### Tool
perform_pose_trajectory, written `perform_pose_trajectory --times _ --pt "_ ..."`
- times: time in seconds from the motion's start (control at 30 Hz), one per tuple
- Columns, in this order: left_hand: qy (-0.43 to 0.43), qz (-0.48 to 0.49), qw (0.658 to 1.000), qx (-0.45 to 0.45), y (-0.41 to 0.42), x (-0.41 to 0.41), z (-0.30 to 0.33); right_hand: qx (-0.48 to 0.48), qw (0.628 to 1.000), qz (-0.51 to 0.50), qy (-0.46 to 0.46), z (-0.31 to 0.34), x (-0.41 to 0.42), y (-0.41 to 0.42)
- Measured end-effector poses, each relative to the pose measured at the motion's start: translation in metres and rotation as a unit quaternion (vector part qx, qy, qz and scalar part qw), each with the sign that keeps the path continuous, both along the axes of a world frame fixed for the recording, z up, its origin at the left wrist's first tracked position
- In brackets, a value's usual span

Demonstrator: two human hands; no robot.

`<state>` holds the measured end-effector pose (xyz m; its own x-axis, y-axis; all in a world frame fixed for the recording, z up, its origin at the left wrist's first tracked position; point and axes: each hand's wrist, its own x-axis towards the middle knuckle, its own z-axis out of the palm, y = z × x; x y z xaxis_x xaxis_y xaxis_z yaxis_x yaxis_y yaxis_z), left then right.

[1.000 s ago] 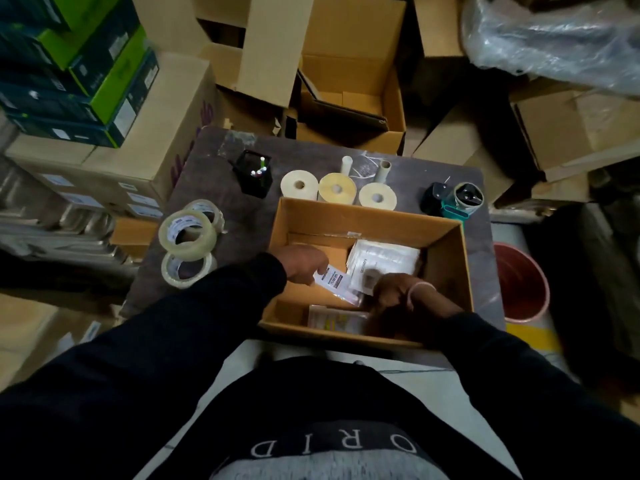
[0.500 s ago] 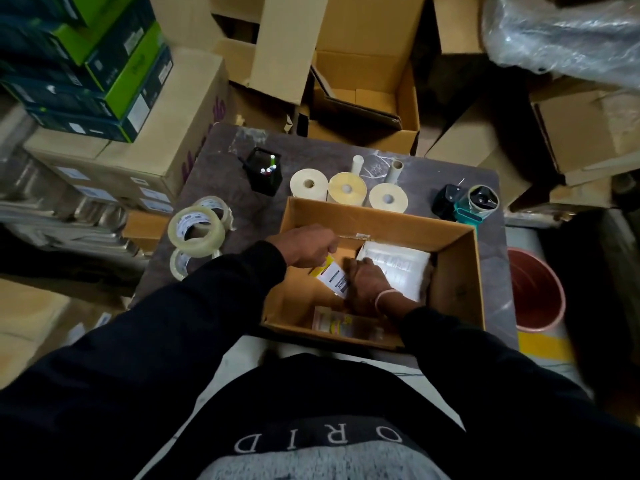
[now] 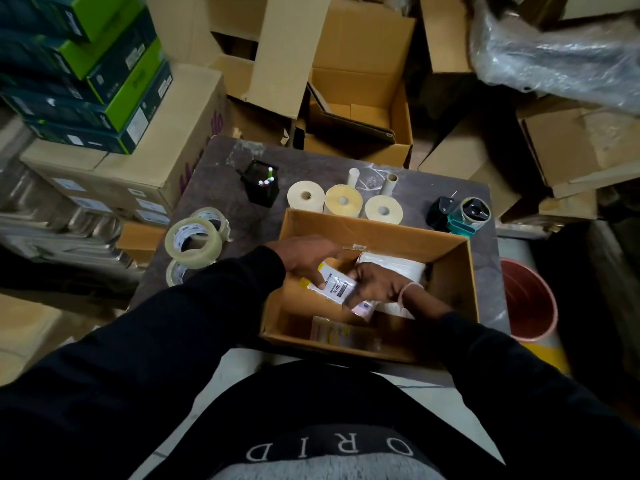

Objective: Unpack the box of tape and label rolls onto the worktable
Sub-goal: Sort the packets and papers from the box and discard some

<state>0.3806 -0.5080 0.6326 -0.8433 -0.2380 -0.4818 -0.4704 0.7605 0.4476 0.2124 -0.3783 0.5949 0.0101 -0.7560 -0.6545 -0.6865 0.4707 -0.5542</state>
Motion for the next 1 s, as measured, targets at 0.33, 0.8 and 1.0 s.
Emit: perform_pose_trajectory --times 0.33,0.8,1.0 --pt "0.035 -0.024 0.991 0.125 -0.012 0.002 0.029 -0.056 0.994 0.023 -0.094 0.081 -0.027 0.001" --pt "0.163 0.070 0.940 0.290 -0.029 0.053 0.061 -0.235 0.898 -0.188 -0.321 0.156 -0.033 0.001" --pt "0.215 0.106 0.918 0.316 -0.033 0.066 0.063 -0.521 0.841 -0.126 0.076 0.169 -0.006 -0.013"
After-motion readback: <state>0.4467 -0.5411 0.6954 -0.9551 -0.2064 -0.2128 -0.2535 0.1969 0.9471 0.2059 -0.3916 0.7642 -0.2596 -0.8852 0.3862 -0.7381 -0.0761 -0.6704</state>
